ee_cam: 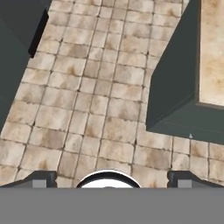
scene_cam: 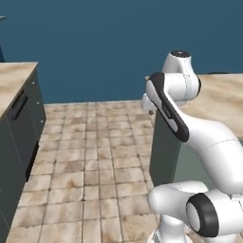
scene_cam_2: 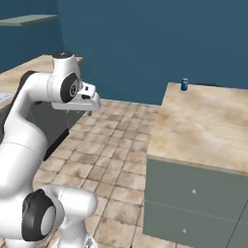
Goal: Four empty soda cans are scattered around the kitchen. Gather all the cans and cluster them next to the stove for recycling.
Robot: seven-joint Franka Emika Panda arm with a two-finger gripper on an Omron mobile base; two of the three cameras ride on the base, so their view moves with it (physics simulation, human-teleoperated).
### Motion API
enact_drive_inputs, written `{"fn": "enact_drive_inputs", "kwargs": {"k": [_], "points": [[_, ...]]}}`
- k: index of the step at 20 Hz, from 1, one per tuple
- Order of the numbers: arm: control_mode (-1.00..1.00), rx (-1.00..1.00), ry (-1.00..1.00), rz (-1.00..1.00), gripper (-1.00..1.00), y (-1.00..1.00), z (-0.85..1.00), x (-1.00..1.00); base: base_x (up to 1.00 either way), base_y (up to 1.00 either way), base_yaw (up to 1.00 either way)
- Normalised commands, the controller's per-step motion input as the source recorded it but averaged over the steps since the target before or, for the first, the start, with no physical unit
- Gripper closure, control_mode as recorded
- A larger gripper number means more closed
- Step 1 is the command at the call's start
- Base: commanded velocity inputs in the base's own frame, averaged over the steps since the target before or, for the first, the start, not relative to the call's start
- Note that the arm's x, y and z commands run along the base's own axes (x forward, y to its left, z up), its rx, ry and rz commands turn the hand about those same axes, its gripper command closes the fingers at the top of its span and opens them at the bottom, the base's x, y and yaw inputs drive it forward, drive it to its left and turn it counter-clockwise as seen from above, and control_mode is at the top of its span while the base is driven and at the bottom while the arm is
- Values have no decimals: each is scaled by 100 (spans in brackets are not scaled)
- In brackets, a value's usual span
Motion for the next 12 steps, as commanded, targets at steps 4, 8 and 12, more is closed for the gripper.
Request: {"fn": "enact_drive_inputs", "kwargs": {"k": [4,8,12], "points": [[100,0,0,0,-100,0,0,0,43,47,-10],[100,0,0,0,-100,0,0,0,44,51,-3],[100,0,0,0,-100,0,0,0,64,31,-2]]}}
